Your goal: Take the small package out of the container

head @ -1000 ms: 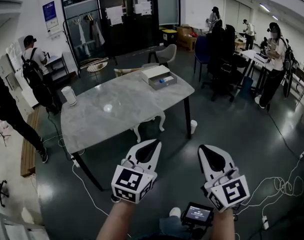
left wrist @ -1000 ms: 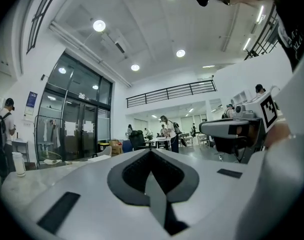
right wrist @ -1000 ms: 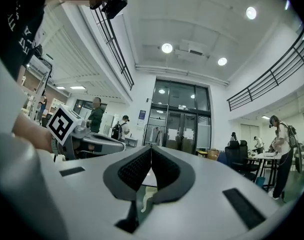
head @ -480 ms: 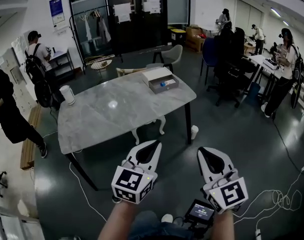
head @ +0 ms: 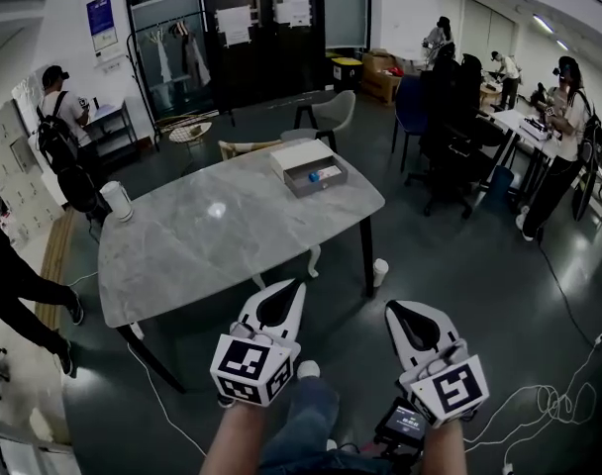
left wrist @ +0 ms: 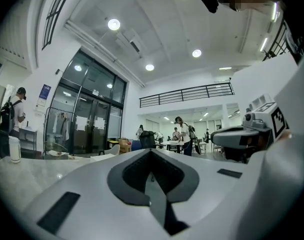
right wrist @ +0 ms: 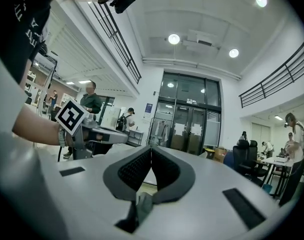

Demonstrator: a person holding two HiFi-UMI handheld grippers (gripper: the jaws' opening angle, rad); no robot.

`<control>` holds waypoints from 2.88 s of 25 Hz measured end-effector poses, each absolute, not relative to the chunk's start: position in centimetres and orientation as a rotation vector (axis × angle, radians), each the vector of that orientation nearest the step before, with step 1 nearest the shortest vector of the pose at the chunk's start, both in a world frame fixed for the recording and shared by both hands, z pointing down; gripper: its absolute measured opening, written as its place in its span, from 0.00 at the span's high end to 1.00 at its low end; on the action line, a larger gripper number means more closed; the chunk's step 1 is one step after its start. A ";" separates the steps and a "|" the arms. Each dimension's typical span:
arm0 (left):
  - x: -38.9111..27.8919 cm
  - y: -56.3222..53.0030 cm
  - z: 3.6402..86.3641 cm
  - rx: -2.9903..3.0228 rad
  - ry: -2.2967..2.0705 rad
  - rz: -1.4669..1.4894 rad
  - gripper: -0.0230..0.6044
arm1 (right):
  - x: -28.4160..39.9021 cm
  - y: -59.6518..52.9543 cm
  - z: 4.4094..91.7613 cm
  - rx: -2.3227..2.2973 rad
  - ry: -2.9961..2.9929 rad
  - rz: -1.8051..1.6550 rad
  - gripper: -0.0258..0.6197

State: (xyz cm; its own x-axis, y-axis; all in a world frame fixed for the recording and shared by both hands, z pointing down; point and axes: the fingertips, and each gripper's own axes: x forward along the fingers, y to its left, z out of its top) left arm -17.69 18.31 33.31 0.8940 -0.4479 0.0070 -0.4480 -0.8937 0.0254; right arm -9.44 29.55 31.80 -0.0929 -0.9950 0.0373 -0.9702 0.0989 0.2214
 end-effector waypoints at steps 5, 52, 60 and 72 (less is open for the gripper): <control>-14.7 12.8 33.6 3.005 -0.733 -0.027 0.95 | -6.5 24.4 31.5 1.976 -2.190 -0.231 0.92; 7.2 -29.0 39.6 2.764 -1.036 0.201 0.95 | 21.8 -21.9 35.0 1.766 -2.294 -0.045 0.92; 10.9 -33.7 42.9 2.614 -1.096 0.261 0.95 | 27.7 -28.6 37.6 1.663 -2.388 0.028 0.92; 13.7 -35.8 53.2 2.197 -0.919 0.426 0.60 | 31.1 -35.5 42.1 1.537 -2.460 0.169 0.92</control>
State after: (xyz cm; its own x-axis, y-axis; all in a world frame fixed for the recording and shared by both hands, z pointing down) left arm 13.69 -35.81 53.19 0.6934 -0.4873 0.5308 -0.7200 -0.4980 0.4833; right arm 31.13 -35.48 42.15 -0.4206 -0.8695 0.2589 -0.8968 0.4417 0.0266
